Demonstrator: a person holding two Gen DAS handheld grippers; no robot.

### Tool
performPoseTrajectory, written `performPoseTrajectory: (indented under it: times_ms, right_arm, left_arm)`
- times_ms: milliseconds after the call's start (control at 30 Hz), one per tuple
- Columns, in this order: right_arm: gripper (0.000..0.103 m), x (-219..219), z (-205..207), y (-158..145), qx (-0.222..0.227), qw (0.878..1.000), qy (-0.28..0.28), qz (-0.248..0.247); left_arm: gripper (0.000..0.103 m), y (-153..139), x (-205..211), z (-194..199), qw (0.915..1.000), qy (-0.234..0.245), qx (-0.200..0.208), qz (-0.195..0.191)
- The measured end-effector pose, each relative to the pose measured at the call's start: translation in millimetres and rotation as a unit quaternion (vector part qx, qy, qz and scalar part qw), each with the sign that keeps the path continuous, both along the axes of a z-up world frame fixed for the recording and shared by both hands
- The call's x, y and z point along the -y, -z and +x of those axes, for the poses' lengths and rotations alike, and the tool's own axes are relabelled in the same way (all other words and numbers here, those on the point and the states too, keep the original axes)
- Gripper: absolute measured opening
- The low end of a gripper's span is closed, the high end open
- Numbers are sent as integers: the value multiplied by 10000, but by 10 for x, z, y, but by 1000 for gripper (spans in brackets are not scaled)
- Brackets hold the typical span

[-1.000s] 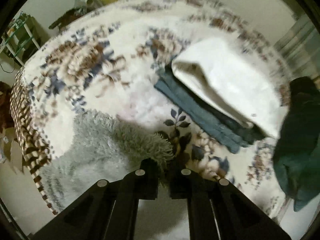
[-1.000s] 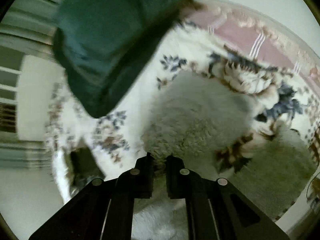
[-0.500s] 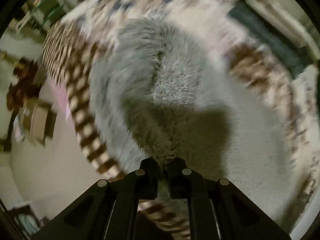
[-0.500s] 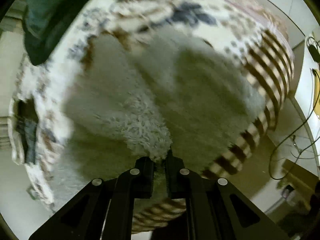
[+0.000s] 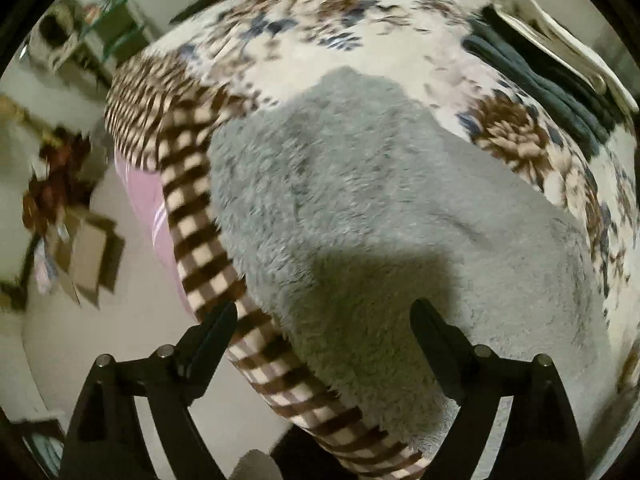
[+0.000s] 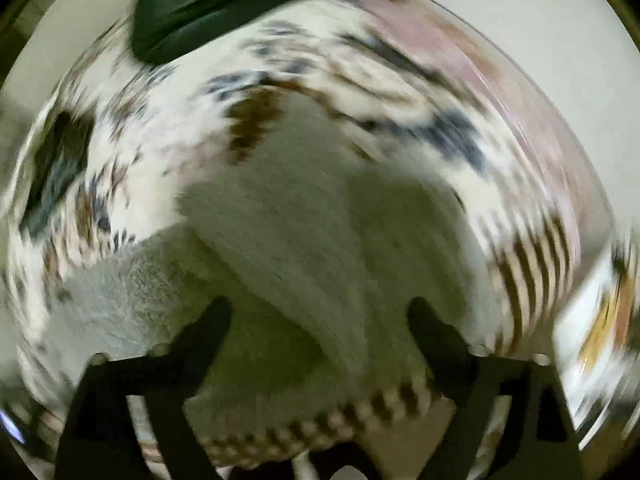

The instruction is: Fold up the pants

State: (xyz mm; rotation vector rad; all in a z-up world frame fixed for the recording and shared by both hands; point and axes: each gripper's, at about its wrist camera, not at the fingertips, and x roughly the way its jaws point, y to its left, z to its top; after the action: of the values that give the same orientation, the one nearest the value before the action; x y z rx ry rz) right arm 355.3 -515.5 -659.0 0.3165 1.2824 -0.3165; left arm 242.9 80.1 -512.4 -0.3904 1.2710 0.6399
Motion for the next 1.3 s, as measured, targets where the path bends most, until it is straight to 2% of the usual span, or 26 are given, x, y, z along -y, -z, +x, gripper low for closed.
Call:
performPoseTrajectory:
  times_ms: [33,100,133,167,200,233,300,367,433,467,533,600,667,700,800,867,933,967,1000,1033,1100,1200,1233,1300]
  right_arm:
    - [95,-105,151,85,-64,9996,-269,-97]
    - [93,-244,407,274,-313,9986,-433,-62]
    - [73,-203,453,340,-393,9986,-341,-10]
    - [29,-86,461,336,-400,9991,-148,69]
    - [12,0,416,340,-347,9992,71,168]
    - [8,111,320,280,-201,9986,392,294]
    - [8,429,30,134,179,9918,1194,425]
    - [7,798,-391,11,344,9805,1899,384]
    - [6,1068,-653,38,219,9717,2334,289]
    - [6,1248,-850,103,104,9635,2651,363]
    - [7,1483,-1081,260,-73,9501,3025,759]
    - [12,1640,-1295,410,-46,9320,3334,1421]
    - [35,1639,-1448,418,264,9181,3534,1777]
    - [39,1597,-1494,396,446,9140,3543,1927]
    - [44,1303,-1417,477,709,9010,3459,2520]
    - [54,1151,-1295,661,759,8886,3505,2861]
    - [54,1082,-1196,853,816,8775,3672,2976]
    - [50,1045,-1147,963,850,8701,3796,3028]
    - [35,1026,-1116,993,874,8679,3829,3042]
    - [6,982,-1094,963,854,8731,3792,2944]
    - [5,895,-1177,664,1061,8898,3709,2438]
    - [5,925,-1405,307,1109,8986,3794,1904]
    - [6,936,-1417,327,982,9033,3715,1906]
    - [18,911,-1400,554,410,9095,3544,2134]
  left_arm:
    - [88,23,13,21,10000,69,-66,9]
    - [88,46,54,79,9996,218,-162,4]
    - [88,49,96,101,9994,264,-212,55]
    - [88,65,123,101,9992,314,-260,51]
    - [88,85,166,86,9989,351,-304,44]
    - [88,107,199,74,9983,408,-411,63]
    - [88,119,247,63,9976,463,-519,27]
    - [88,123,261,44,9967,521,-612,76]
    - [88,139,276,45,9962,558,-669,68]
    - [88,143,289,47,9959,566,-697,63]
    - [88,163,298,61,9954,603,-740,46]
    - [88,186,295,75,9949,616,-803,34]
    - [88,204,272,75,9949,575,-827,-28]
    - [88,199,260,76,9950,555,-825,-45]
    - [88,196,198,54,9958,500,-766,-84]
    - [88,223,158,44,9957,477,-784,-114]
    - [88,260,108,41,9957,468,-793,-140]
    - [88,276,85,40,9956,466,-802,-146]
    - [88,295,56,41,9955,470,-805,-167]
    - [88,300,44,47,9954,472,-811,-172]
    - [88,303,-7,54,9955,465,-802,-186]
    - [88,311,-71,63,9956,470,-766,-259]
    - [88,314,-88,71,9956,479,-740,-308]
    - [88,330,-118,94,9955,511,-718,-344]
